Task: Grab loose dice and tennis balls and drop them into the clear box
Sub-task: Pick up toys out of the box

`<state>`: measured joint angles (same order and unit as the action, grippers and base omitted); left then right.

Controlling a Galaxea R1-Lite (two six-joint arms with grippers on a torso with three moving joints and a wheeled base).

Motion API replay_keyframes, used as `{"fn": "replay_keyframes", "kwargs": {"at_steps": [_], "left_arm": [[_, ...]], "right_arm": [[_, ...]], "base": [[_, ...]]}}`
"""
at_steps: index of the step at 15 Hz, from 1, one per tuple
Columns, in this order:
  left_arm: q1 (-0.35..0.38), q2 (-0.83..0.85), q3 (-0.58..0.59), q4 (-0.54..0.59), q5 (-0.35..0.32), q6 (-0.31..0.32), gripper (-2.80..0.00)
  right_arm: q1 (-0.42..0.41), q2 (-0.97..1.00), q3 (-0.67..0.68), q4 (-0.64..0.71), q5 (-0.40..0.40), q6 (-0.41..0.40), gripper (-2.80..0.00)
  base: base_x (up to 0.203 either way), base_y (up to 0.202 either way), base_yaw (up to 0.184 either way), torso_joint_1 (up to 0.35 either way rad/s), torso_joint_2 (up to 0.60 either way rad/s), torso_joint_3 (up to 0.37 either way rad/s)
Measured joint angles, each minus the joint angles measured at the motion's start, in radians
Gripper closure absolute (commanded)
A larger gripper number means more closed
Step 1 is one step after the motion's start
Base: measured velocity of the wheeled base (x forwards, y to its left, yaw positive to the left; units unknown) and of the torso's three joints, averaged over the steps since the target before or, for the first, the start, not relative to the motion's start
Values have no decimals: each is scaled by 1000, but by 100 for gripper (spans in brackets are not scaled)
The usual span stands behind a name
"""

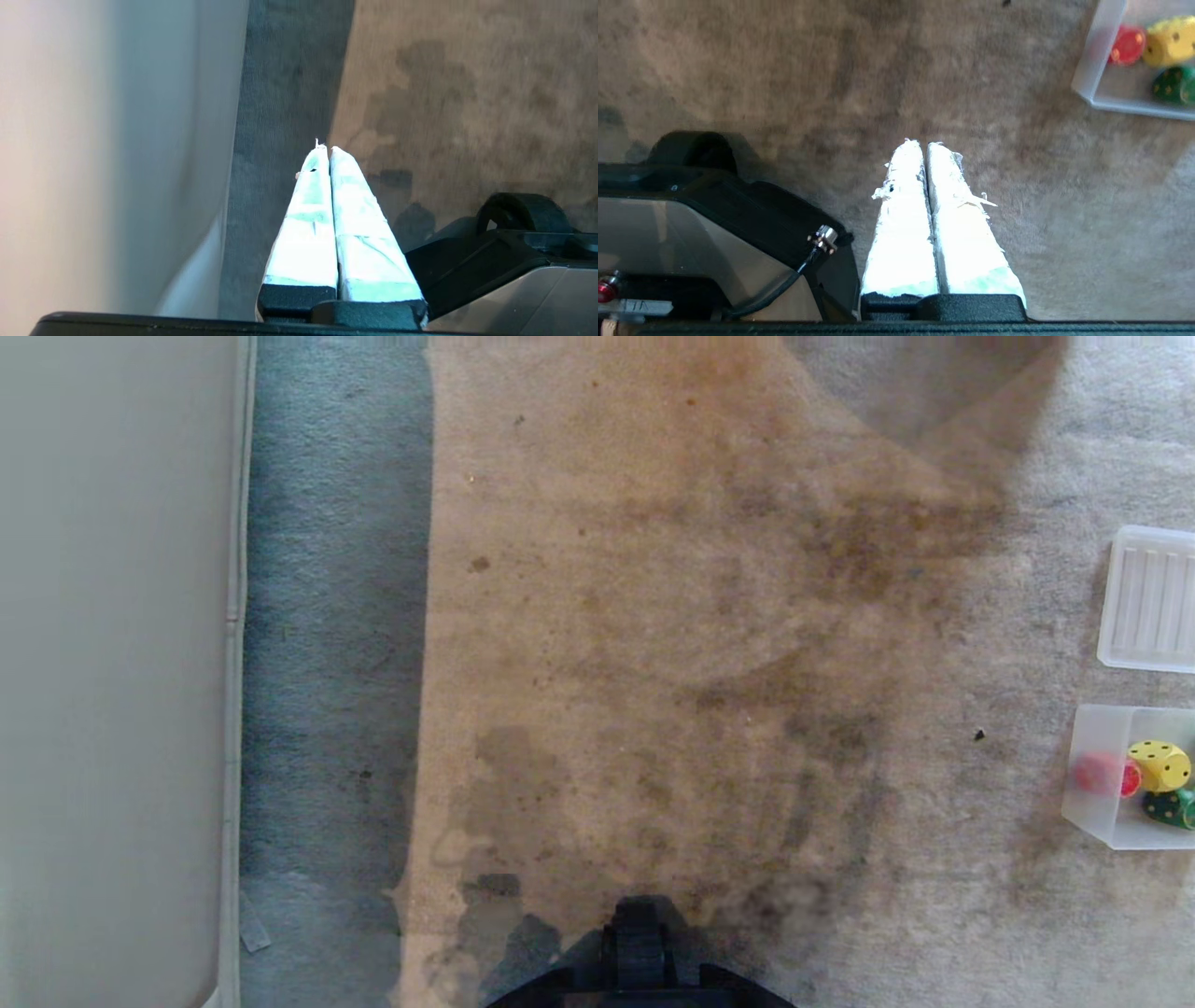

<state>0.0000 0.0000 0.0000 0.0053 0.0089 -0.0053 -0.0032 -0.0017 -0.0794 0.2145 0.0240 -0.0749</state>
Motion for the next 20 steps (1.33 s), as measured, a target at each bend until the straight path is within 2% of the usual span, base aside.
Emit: {"fn": "replay_keyframes", "kwargs": {"at_steps": [11, 17, 20], "left_arm": [[0, 0, 0, 1, 0, 0, 0], [0, 0, 0, 1, 0, 0, 0], [-1, 0, 0, 2, 0, 0, 0]], "right_arm": [[0, 0, 0, 1, 0, -1, 0], [0, 0, 0, 1, 0, 3, 0], [0, 0, 0, 1, 0, 6, 0]], "base": [[181, 0, 0, 1, 4, 2], [15, 0, 0, 0, 1, 0], [2, 2, -26, -52, 218, 166]]}}
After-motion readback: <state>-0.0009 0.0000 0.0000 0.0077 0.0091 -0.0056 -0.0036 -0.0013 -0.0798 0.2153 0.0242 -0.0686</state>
